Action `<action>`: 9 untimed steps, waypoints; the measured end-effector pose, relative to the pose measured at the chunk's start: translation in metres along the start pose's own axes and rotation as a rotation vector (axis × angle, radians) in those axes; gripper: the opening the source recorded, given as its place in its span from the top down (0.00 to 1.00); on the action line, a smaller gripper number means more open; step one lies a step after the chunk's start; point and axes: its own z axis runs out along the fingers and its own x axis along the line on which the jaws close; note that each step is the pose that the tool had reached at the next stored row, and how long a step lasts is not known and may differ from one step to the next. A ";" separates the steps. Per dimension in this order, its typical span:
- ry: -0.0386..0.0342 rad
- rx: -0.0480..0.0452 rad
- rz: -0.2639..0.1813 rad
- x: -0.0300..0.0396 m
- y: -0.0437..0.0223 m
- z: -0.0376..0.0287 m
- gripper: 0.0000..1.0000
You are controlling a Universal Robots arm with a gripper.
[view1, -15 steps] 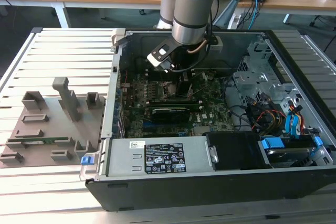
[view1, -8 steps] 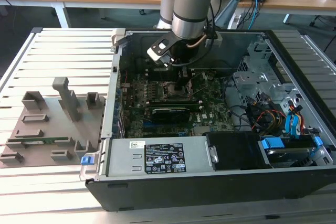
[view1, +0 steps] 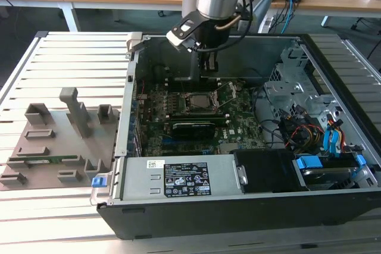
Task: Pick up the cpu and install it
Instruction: 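Place the cpu into insertion slot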
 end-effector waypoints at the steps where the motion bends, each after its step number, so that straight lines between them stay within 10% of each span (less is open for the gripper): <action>1: 0.0000 0.0000 0.000 -0.0001 -0.0002 -0.0042 0.89; 9: 0.0001 0.0000 0.000 -0.0179 -0.0010 -0.0113 0.89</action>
